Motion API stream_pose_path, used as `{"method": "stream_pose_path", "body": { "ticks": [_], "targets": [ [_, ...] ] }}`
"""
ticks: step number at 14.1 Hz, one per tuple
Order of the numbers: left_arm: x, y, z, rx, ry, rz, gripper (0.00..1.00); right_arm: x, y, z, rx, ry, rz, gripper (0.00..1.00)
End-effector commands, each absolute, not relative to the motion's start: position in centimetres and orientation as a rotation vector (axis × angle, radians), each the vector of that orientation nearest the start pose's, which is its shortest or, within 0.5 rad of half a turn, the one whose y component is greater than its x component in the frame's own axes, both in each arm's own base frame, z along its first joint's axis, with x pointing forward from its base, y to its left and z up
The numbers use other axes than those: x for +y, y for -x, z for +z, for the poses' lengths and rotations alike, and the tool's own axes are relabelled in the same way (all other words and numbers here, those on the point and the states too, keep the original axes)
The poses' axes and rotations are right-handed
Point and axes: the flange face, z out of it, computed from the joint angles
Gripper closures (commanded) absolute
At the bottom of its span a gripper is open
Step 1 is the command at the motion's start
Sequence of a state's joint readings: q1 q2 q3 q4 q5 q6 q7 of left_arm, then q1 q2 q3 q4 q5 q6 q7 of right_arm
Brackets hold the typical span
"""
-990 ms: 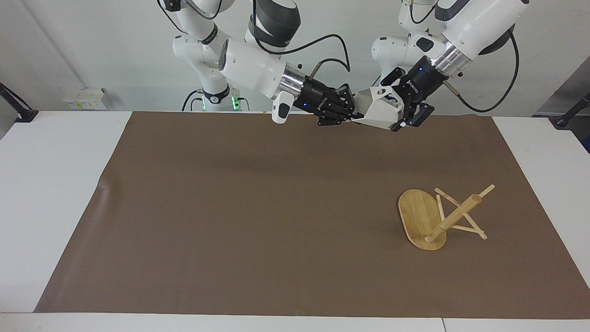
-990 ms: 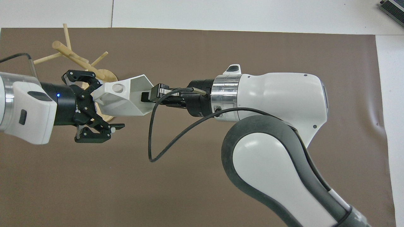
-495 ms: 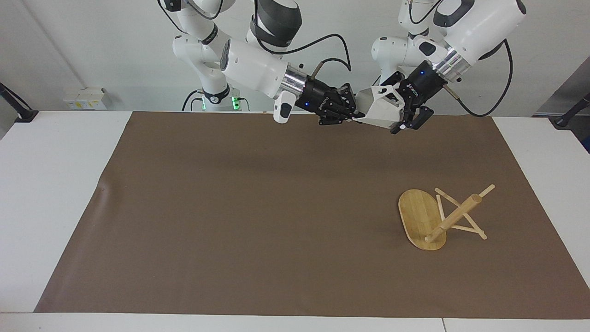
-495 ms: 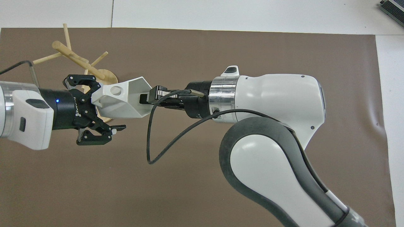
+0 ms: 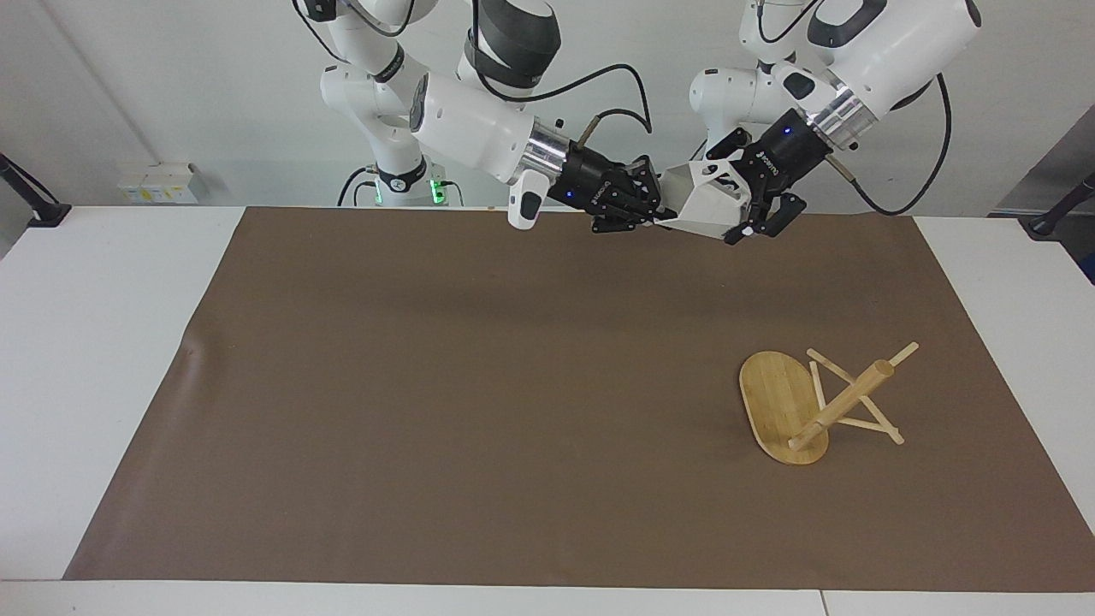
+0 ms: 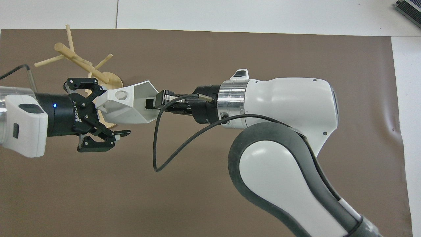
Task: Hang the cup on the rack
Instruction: 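Close the left gripper on the white cup body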
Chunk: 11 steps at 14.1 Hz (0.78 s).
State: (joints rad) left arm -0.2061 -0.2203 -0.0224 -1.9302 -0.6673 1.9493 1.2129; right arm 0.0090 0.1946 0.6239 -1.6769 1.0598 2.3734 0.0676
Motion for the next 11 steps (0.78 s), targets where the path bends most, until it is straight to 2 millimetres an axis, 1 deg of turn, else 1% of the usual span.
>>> {"method": "stream_pose_path", "body": {
  "ticks": [1,2,3,4,11],
  "targets": [
    [-15.20,-48.57,61.81,2.054,2.789,-0.966,0.13,36.68,-53.75,56.96,0.081,2.025,-0.100,1.00],
    [-15.19,-48.56,61.81,2.056,2.798,-0.956,0.71,36.76,-53.66,57.04,0.079,2.025,-0.101,1.00],
    [-15.02,-48.49,61.88,2.058,2.805,-0.949,0.95,36.68,-53.71,57.05,0.080,2.025,-0.102,1.00],
    [-14.82,-48.52,61.84,2.055,2.810,-0.945,1.00,36.68,-53.71,57.05,0.080,2.025,-0.102,1.00],
    [-14.22,-48.58,61.80,2.049,2.825,-0.934,1.00,36.61,-53.77,57.04,0.085,2.025,-0.101,1.00]
  ]
}}
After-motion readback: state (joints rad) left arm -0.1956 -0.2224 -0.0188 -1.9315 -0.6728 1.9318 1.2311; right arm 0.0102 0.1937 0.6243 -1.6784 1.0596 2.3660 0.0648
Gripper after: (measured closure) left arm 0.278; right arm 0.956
